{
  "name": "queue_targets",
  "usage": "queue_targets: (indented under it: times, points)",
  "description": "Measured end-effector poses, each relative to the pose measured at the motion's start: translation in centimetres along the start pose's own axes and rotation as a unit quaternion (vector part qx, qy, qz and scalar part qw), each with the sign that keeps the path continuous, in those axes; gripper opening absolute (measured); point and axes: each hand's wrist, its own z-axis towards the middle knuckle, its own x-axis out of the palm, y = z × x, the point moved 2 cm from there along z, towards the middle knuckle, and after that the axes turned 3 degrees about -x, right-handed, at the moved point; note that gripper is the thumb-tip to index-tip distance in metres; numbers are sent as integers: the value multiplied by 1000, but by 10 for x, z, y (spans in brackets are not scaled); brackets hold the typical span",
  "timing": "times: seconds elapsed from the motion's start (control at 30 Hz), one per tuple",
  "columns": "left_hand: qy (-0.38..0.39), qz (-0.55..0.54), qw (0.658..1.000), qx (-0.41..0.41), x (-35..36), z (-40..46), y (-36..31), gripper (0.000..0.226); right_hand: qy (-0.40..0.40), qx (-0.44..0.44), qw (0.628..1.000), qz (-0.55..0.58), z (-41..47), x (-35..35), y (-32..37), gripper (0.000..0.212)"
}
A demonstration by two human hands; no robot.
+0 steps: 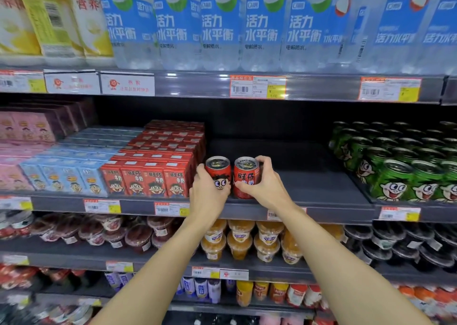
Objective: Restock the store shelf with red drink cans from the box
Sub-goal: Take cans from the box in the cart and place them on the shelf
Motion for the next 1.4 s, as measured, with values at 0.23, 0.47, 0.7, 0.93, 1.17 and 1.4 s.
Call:
queue_targets:
  times: [0.23, 0.47, 0.7, 0.93, 1.17, 1.4]
  points:
    - [17, -20, 999, -26, 11, 31, -3, 75, -14, -26, 999, 13, -1, 1, -6, 74]
    - [-2, -24, 997, -79, 35, 86, -7, 73, -16, -27, 999, 25, -1, 3, -12, 73]
    - [-6, -24, 996, -85, 61, 131, -7, 71, -19, -28, 999, 27, -1, 6, -17, 72]
    - [-4, -43, 994, -96, 81, 169, -9, 65, -22, -23, 999, 22, 0, 5, -22, 75]
    - [15, -54, 994, -90, 92, 191, -4, 74, -16, -17, 1000, 21, -1, 6, -22, 76]
    - [34, -38, 995, -91, 96, 206, -5, 76, -19, -15, 1000, 10, -1, 6, -22, 78]
